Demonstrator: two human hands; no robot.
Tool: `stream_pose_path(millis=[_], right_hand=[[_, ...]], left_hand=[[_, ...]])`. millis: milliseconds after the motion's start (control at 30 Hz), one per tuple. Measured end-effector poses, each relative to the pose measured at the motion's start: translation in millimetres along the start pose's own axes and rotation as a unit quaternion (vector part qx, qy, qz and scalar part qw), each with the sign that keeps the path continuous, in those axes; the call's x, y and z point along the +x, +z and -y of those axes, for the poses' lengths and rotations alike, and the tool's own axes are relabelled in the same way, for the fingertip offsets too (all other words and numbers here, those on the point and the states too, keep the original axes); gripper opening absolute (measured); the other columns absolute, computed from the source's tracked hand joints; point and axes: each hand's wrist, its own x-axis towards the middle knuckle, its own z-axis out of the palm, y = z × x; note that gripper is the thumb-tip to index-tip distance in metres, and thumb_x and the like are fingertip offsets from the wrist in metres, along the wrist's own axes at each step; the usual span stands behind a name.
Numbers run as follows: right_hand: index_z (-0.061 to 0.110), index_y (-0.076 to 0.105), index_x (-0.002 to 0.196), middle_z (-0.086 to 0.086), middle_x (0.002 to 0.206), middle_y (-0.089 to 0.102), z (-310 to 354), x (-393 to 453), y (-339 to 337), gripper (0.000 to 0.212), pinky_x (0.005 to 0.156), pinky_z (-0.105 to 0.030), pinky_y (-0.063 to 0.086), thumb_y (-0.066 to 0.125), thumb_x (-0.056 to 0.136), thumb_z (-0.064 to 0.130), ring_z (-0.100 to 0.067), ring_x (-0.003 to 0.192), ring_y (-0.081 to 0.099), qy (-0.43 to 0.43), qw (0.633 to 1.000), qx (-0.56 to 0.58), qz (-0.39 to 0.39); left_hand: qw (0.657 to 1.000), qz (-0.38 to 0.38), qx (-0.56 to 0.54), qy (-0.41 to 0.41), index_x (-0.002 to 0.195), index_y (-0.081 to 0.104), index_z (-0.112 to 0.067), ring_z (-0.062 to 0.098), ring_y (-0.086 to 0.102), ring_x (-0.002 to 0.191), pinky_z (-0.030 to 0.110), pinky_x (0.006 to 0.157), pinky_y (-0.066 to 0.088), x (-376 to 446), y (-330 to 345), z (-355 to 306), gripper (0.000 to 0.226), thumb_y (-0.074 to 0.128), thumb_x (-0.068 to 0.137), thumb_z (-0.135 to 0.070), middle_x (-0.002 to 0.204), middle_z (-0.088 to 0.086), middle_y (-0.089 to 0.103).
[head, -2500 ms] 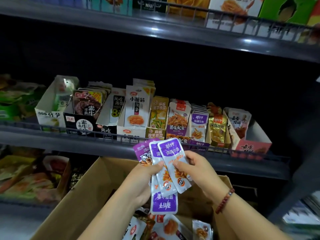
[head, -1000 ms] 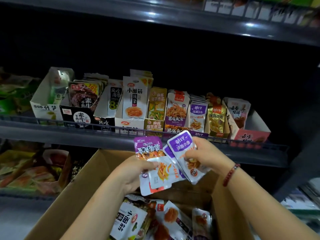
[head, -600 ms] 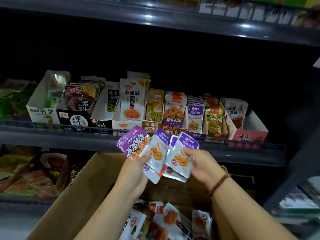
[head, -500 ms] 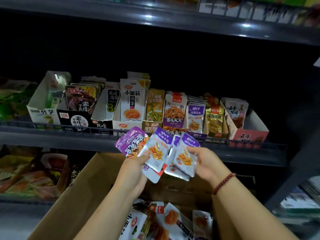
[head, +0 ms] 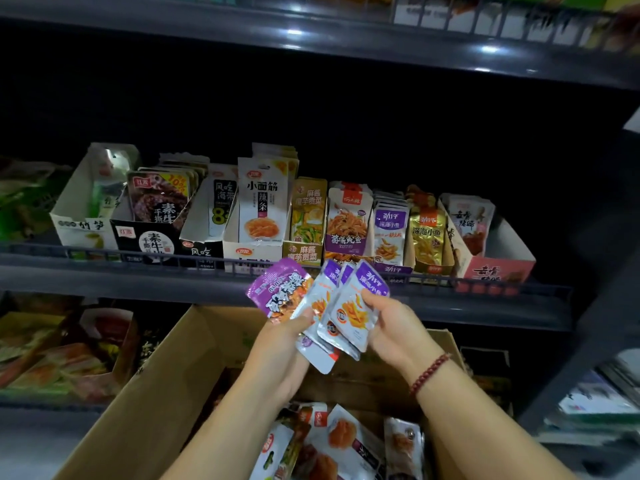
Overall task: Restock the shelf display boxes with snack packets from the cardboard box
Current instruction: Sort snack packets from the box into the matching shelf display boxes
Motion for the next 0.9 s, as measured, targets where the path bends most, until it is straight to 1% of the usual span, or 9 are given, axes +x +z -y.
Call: stream_pose_path(millis=[167,267,400,500,633,733,800,867,900], right_hand=[[0.006,0.056,0.112,-0.014,0.098,0.068,-6.7,3.7,8.7,0.018,0.064,-0.040,0.052,0.051,0.095,0.003,-0.026,0.084,0.067,-0.063,0.998,-0.024,-0.019],[0.006,0.057,0.113,-0.014,0.104,0.068,-9.6,4.1,14.6,0.020,0.066,-0.038,0.053,0.053,0.094,0.004,-0.025,0.088,0.067,-0.075,0.996,-0.052,-0.012],[-0.004,0.058,0.114,-0.022,0.113,0.065,-3.8,2.3,12.9,0.023,0.076,-0.041,0.053,0.054,0.091,-0.002,-0.029,0.095,0.065,-0.042,0.996,-0.075,0.028],[-0.006,0.058,0.107,-0.024,0.112,0.064,7.7,3.9,3.8,0.019,0.079,-0.043,0.053,0.054,0.088,-0.007,-0.030,0.092,0.065,-0.037,0.994,-0.097,0.042],[0.001,0.059,0.102,-0.015,0.101,0.066,34.9,8.1,-4.0,0.016,0.076,-0.039,0.054,0.053,0.089,-0.007,-0.025,0.090,0.065,-0.105,0.985,-0.131,0.032],[0.005,0.055,0.112,-0.007,0.101,0.066,63.8,14.3,-6.5,0.026,0.067,-0.029,0.055,0.055,0.089,-0.006,-0.017,0.087,0.064,-0.188,0.962,-0.195,-0.016],[0.006,0.050,0.115,0.000,0.097,0.063,84.4,23.3,-9.1,0.028,0.071,-0.027,0.055,0.055,0.090,-0.004,-0.016,0.089,0.063,-0.248,0.938,-0.235,-0.061],[0.009,0.043,0.115,0.006,0.092,0.059,103.3,31.7,-9.1,0.025,0.067,-0.018,0.052,0.055,0.093,0.003,-0.016,0.093,0.063,-0.297,0.900,-0.298,-0.111],[0.009,0.037,0.122,0.008,0.093,0.056,111.5,38.1,-10.4,0.032,0.067,-0.017,0.051,0.054,0.094,0.007,-0.017,0.097,0.063,-0.322,0.878,-0.331,-0.127]], left_hand=[[0.999,0.029,-0.037,0.000,0.120,0.059,-0.006,0.033,0.066,0.105,0.046,0.089,0.051,-1.9,3.0,2.0,0.031,0.042,0.100,-0.025,0.114,0.018,0.070],[0.999,0.035,-0.024,0.008,0.123,0.057,-0.005,0.032,0.068,0.102,0.045,0.084,0.056,-1.8,5.9,3.3,0.033,0.043,0.100,-0.022,0.115,0.019,0.069],[0.999,0.037,-0.007,-0.003,0.127,0.054,-0.006,0.033,0.066,0.105,0.043,0.084,0.056,-0.4,7.0,3.1,0.034,0.047,0.097,-0.020,0.119,0.020,0.067],[0.999,0.039,0.011,-0.021,0.122,0.055,-0.008,0.034,0.065,0.107,0.044,0.087,0.054,2.2,8.5,3.6,0.030,0.052,0.094,-0.019,0.118,0.021,0.066],[0.999,-0.002,0.006,-0.034,0.108,0.058,-0.012,0.030,0.066,0.094,0.045,0.084,0.052,8.7,17.4,2.3,0.012,0.051,0.098,-0.017,0.101,0.015,0.068],[0.999,-0.023,0.005,-0.033,0.101,0.058,-0.011,0.029,0.065,0.090,0.043,0.081,0.051,14.3,23.9,-0.9,0.009,0.050,0.099,-0.014,0.097,0.014,0.068],[0.999,-0.034,0.007,-0.031,0.097,0.058,-0.010,0.029,0.064,0.089,0.044,0.083,0.050,16.9,25.5,-2.7,0.010,0.049,0.100,-0.013,0.096,0.013,0.067],[0.999,-0.041,0.012,-0.033,0.099,0.058,-0.010,0.030,0.064,0.091,0.047,0.089,0.049,20.3,23.8,-3.2,0.008,0.050,0.099,-0.012,0.098,0.014,0.067],[0.998,-0.043,0.017,-0.034,0.101,0.058,-0.010,0.031,0.064,0.094,0.048,0.092,0.048,22.0,22.2,-3.2,0.008,0.051,0.098,-0.013,0.101,0.015,0.067]])
